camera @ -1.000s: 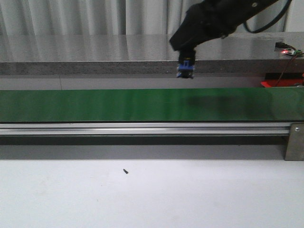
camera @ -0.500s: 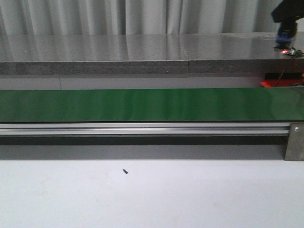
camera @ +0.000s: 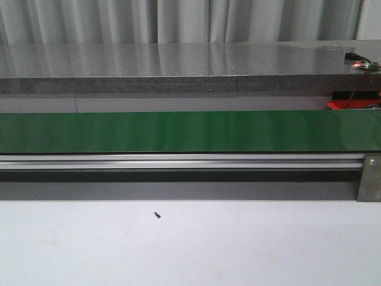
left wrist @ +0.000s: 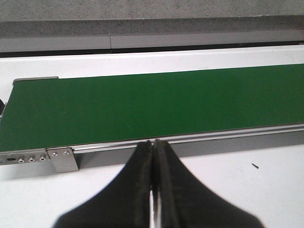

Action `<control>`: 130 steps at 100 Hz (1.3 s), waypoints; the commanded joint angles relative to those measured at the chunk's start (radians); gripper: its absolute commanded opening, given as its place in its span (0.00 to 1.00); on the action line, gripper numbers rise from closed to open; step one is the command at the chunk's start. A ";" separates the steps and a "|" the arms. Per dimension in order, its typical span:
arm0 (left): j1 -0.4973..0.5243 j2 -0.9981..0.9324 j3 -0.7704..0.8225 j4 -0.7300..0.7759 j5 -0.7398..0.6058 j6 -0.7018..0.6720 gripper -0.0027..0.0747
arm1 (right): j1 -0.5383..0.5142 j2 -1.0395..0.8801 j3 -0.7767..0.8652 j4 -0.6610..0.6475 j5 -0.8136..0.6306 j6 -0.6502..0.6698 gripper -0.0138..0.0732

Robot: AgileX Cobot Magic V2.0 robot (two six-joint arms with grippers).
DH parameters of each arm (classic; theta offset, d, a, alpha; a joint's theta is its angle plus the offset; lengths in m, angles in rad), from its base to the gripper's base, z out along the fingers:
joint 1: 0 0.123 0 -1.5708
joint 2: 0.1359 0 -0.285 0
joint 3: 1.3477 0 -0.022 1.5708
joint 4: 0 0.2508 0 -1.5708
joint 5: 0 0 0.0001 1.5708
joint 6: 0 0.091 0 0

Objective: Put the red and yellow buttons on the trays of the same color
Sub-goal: 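Carry the red button into the red tray and open the right gripper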

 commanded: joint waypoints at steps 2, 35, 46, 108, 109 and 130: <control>-0.008 0.005 -0.029 -0.025 -0.075 0.001 0.01 | -0.005 -0.012 -0.028 0.061 -0.080 0.000 0.22; -0.008 0.005 -0.029 -0.025 -0.075 0.001 0.01 | -0.005 0.113 -0.029 0.141 -0.177 0.000 0.22; -0.008 0.005 -0.029 -0.025 -0.075 0.001 0.01 | -0.005 0.154 -0.032 0.143 -0.200 0.000 0.22; -0.008 0.005 -0.029 -0.025 -0.075 0.001 0.01 | -0.007 0.226 -0.051 0.143 -0.138 0.000 0.37; -0.008 0.005 -0.029 -0.025 -0.075 0.001 0.01 | -0.007 0.226 -0.051 0.143 -0.138 0.000 0.38; 0.031 0.005 -0.029 -0.025 -0.075 0.001 0.01 | -0.014 0.219 -0.051 0.143 -0.139 0.000 0.70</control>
